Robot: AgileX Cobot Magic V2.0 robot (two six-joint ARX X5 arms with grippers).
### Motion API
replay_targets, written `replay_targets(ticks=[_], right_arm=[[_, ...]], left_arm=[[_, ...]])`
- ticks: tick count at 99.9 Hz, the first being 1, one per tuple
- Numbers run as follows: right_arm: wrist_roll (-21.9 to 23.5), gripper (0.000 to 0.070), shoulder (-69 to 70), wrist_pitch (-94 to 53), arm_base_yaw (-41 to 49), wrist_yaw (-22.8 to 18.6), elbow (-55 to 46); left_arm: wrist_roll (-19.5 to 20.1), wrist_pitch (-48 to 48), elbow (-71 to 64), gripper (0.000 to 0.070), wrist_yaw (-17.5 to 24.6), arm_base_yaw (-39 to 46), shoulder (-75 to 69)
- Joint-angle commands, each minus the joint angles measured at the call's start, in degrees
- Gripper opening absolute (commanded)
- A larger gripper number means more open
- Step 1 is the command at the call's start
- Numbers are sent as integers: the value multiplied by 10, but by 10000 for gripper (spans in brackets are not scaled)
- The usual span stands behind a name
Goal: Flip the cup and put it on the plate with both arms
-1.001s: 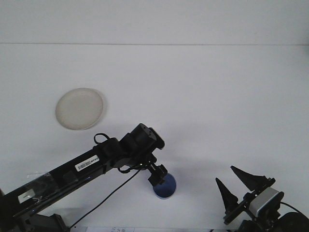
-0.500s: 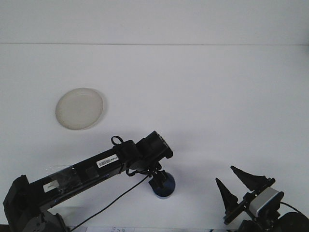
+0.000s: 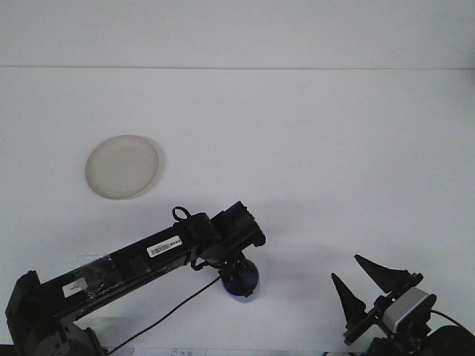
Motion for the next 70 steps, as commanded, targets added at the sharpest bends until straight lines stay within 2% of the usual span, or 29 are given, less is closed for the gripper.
replay_targets(ticks=[1,16,30,35,57,70], right_arm=[[8,416,-2,4,6,0,1],[8,416,-2,3,6,0,1],[8,416,-2,3,6,0,1],[8,416,-2,3,6,0,1],[8,416,-2,3,6,0,1],[8,416,-2,3,6,0,1]], left_arm=[[6,-17,35,5,-22,6,-2],[26,-58,82,4,-51,53,-47],[36,-75,97,4,-141,143,-94],[38,-75,98,4,-158,189,-104],[37,-35,98,4,-152,415,-87],[33,11,100,4,-105,504,-48]])
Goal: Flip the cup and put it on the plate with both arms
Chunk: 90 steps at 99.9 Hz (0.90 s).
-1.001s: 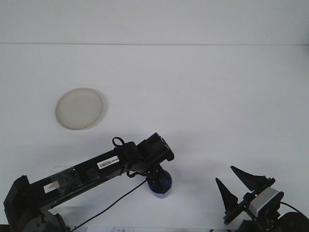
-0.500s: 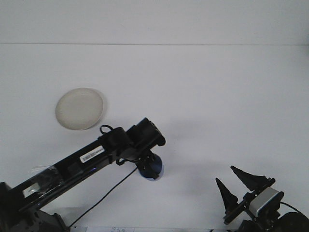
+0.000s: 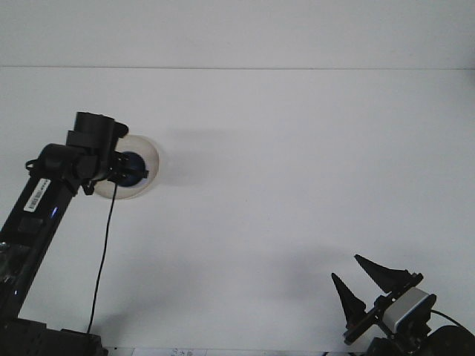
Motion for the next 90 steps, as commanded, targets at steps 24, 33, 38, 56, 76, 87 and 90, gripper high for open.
replay_targets(ticks=[24,33,38,56,76,87,90], right_arm=[[8,416,-2,2,6,2,0],[10,416,-2,1,6,5,0],[10,416,-2,2,6,5,0],[10,416,-2,3,6,5,-3],[10,416,-2,3,6,5,-3],[10,416,-2,3,6,5,-3],[10,416,-2,3,6,5,-3]], left_arm=[[-5,47,29,5,38,93,115],[-5,67,30,5,38,99,139],[-5,77,30,5,38,100,148],[-5,96,30,5,38,100,171],[-11,97,30,58,38,100,182],[-28,98,30,355,38,100,182],[-31,97,32,443,38,100,182]])
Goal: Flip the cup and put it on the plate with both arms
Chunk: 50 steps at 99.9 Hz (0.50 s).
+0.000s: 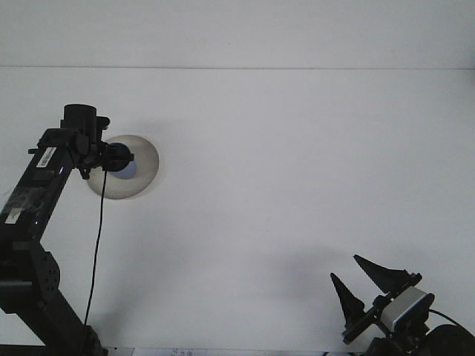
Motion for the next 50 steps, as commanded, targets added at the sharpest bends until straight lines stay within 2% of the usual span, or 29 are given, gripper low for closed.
replay_targets(ticks=[1,7,31,50], right_arm=[[6,416,-2,5,6,2,2],[6,416,-2,5,6,2,2],[6,416,-2,5,6,2,2],[6,416,-2,5,6,2,2]], left_arm=[[-19,5,19,467,1,0,14],[-24,3,25,548,1,0,14],[-48,-24,74,544,1,0,-19],[-59,-29,80,544,2,0,-121]])
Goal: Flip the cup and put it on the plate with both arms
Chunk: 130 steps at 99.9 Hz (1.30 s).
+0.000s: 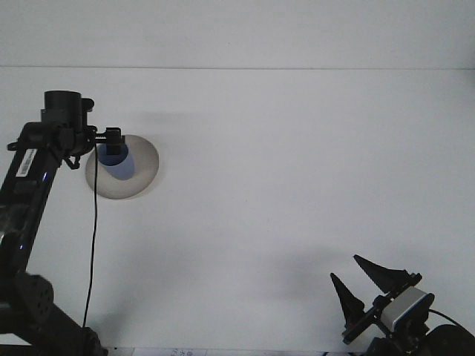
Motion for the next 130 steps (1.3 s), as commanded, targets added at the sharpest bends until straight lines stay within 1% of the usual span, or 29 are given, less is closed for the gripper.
replay_targets(ticks=[1,4,8,17,23,33,45,56,76,82,89,92,94,96,101,102,103,104,105,106,109,111,112,116,130], right_arm=[[6,416,-2,5,6,3,2],[6,416,-2,5,6,3,2],[6,416,-2,5,6,3,2],[7,416,-2,5,6,18,2],[7,416,-2,6,6,18,2],[7,416,-2,7,6,18,2],[9,419,-2,7,6,28,2],[11,422,-2,8,6,28,2],[15,427,-2,8,6,27,2],[17,427,-2,8,6,28,2],[17,427,-2,8,6,27,2],[17,427,-2,9,6,27,2],[17,427,-2,10,6,27,2],[17,426,-2,11,6,27,2],[17,416,-2,13,6,27,2],[17,405,-2,13,6,27,2],[17,389,-2,13,6,27,2],[17,364,-2,13,6,27,2],[17,331,-2,12,6,27,2],[17,293,-2,12,6,27,2],[17,140,-2,12,6,27,2],[17,28,-2,11,6,28,2],[16,0,-2,11,6,27,2],[15,12,-2,12,6,28,2],[19,7,-2,14,6,27,2]], left_arm=[[-19,-3,19,544,2,0,-43],[-26,-7,19,544,6,0,-65],[-30,-14,19,544,22,0,-96],[-42,-15,11,543,79,-11,-171],[-43,-9,-4,543,108,-26,-228],[-43,14,-55,543,111,-58,-316],[-47,39,-165,543,111,-97,-432],[-87,64,-293,543,127,-137,-544],[-162,109,-490,543,129,-171,-721],[-177,115,-528,543,139,-174,-758],[-183,118,-558,538,146,-174,-789],[-182,118,-566,514,146,-174,-799],[-182,117,-569,474,146,-174,-804],[-182,117,-572,415,146,-174,-808],[-182,115,-574,207,146,-174,-815],[-182,115,-574,183,146,-174,-816],[-182,115,-574,111,146,-174,-817],[-182,116,-574,62,147,-174,-817],[-182,116,-574,17,148,-174,-817],[-182,116,-574,0,150,-174,-818],[-182,117,-574,16,151,-174,-818],[-182,117,-574,13,151,-174,-818],[-182,118,-574,11,151,-174,-818],[-182,117,-574,12,151,-174,-818],[-182,117,-574,15,151,-174,-819]])
